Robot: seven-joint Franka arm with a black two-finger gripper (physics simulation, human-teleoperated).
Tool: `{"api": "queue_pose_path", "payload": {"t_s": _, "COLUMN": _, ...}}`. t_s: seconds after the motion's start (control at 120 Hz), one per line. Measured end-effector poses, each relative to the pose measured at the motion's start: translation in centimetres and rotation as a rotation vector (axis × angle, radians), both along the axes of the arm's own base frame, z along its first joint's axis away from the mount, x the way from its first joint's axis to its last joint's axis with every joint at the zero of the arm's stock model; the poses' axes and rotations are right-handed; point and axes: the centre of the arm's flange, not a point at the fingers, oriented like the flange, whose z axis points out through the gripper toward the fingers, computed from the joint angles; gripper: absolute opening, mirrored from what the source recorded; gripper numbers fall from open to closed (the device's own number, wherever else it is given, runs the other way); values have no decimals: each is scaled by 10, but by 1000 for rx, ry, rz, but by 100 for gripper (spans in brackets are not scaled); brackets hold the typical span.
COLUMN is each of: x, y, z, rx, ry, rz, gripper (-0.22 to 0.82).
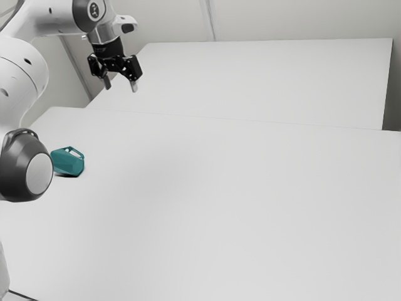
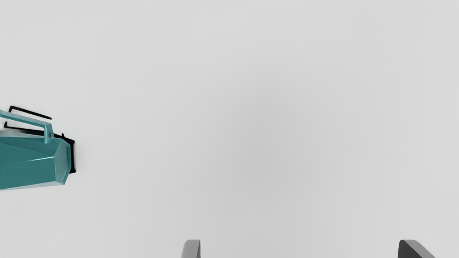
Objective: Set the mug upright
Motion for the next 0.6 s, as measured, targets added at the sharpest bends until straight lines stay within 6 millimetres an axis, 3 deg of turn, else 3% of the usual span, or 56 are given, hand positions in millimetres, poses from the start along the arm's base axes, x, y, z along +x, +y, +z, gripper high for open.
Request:
{"api": "queue_pose_path", "payload": {"t_s": 0.15, "x": -1, "y": 8, "z": 0, "rx": 6, "ry": 1, "rz": 3, "gripper": 60}}
{"api": "queue_pose_path", "payload": {"t_s": 0.225, "x": -5, "y": 22, "z": 5, "rx": 6, "ry": -3, "rz": 23, "gripper": 60}}
{"api": "queue_pose_path", "payload": {"t_s": 0.325, "x": -7, "y": 22, "z": 3, "rx": -23, "ry": 10, "rz": 22, "gripper": 60}}
{"api": "queue_pose_path", "payload": {"t_s": 0.6, "x": -23, "y": 131, "z": -18, "rx": -40, "ry": 43, "rz": 116, "gripper": 60}}
